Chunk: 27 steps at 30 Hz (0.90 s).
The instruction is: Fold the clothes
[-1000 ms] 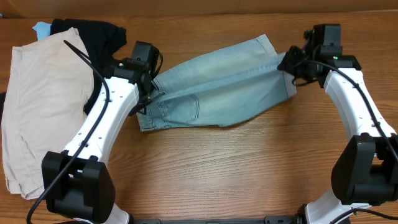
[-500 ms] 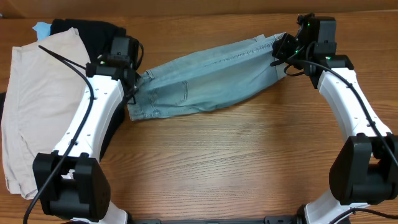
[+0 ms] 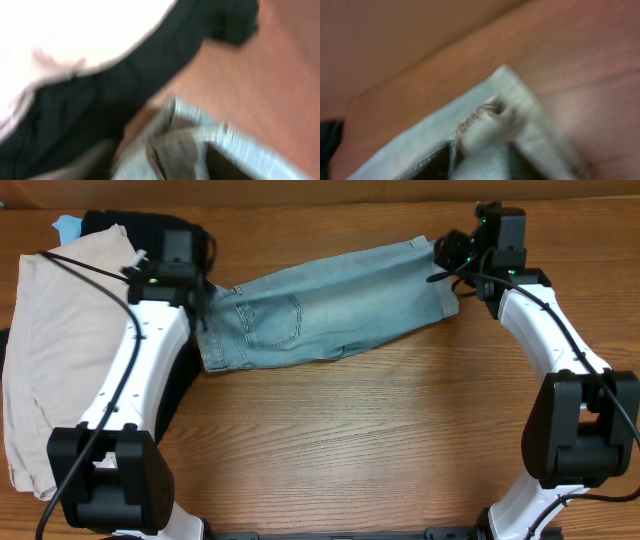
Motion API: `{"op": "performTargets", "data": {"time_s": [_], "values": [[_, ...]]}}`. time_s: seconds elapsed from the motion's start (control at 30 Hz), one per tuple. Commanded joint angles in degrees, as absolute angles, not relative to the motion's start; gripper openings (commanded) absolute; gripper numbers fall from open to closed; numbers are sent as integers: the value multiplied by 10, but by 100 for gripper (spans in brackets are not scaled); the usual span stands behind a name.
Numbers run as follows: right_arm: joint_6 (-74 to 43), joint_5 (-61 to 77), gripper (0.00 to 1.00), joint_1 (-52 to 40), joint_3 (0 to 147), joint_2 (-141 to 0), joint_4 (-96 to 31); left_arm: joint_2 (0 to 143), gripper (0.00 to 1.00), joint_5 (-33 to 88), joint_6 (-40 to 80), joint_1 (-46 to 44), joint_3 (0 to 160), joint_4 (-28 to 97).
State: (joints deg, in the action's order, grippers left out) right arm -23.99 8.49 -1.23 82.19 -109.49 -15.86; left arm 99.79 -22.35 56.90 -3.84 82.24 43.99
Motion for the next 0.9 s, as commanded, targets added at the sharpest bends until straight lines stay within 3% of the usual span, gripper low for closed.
{"op": "performTargets", "data": {"time_s": [0.0, 0.2, 0.4, 0.57, 0.67, 0.73, 0.87], "values": [[-240, 34, 100, -15, 837, -1108, -137, 990, 100, -289, 490, -20, 819, 370], [-238, 77, 100, -6, 838, -1060, -203, 988, 100, -230, 329, -20, 867, 379], [-194, 93, 100, 0, 838, -992, -291, 988, 100, -97, 261, -20, 922, 502], [-186, 91, 100, 0, 836, -989, -349, 993, 100, 17, 251, -23, 908, 526], [-186, 91, 100, 0, 836, -993, -380, 1003, 73, 45, 221, -38, 895, 517], [-186, 91, 100, 0, 836, -993, -396, 1015, 40, 43, 197, -53, 888, 506], [-186, 91, 97, 0, 836, -993, -408, 1055, 22, 12, 162, -82, 886, 478]]}}
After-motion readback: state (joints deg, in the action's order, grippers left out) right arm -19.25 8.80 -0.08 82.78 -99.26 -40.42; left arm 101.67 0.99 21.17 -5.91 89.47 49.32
